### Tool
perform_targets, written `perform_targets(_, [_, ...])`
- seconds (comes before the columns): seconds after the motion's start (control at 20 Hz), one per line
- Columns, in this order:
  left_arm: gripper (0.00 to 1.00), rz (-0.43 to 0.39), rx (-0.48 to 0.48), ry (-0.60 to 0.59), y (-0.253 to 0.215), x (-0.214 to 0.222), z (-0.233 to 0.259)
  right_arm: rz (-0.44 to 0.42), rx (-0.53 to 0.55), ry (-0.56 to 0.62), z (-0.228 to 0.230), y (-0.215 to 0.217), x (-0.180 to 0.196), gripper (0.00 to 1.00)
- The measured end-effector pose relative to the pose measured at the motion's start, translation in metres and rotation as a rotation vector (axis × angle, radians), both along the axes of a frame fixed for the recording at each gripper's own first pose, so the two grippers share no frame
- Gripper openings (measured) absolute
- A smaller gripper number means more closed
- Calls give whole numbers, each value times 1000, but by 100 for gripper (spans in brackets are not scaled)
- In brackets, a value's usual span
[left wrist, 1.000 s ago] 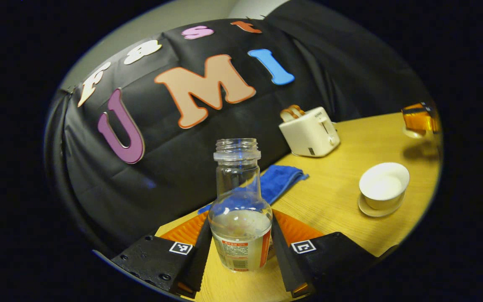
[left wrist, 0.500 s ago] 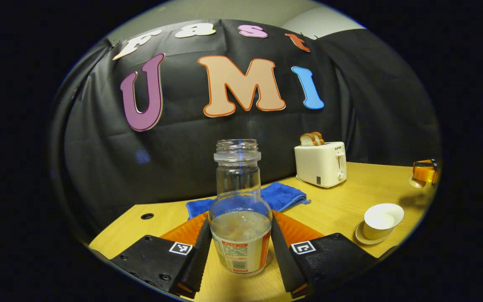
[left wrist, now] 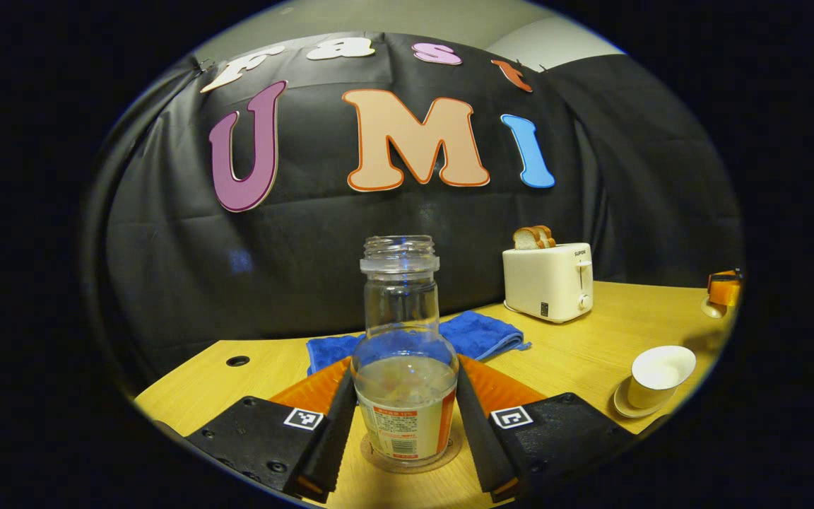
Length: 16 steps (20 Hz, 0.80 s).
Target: Open the teacup lid with one hand, grasp the water bottle and pour water into the teacup with the other hand; after pouring, place the water bottle on the coaster and then close the teacup lid.
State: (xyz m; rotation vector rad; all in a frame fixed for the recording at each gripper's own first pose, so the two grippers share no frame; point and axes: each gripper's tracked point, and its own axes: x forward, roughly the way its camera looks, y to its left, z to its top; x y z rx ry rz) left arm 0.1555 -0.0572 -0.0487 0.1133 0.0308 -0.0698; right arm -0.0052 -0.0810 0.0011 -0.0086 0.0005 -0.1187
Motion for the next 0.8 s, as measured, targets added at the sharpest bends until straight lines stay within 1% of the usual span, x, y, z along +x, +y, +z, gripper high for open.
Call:
perform_targets(0.2, [72,7,3,1,2,2,-2,2,0,0,1,0,0,31])
perform_targets(0.3, [74,7,6,-12,3,1,2,18,0,2,0,4,1,31])
perform_targets(0.4, [82,15,7,-17,5,-1,5,28,1,-4,1,6,3,31])
perform_targets(0.5, [92,15,-5,-30,5,-7,10,49,-1,-1,0,14,9,31])
perform_targets(0.55, [100,19,-5,-30,7,-11,11,61,-4,3,-1,18,13,31])
perform_targets(0.6, [97,20,-5,-32,8,-14,14,76,-8,9,-1,24,18,32])
perform_targets(0.75, [96,41,-7,-37,14,-29,18,144,0,1,10,52,30,31])
perform_targets(0.8, [96,33,-10,-39,12,-37,18,171,6,-5,16,61,33,31])
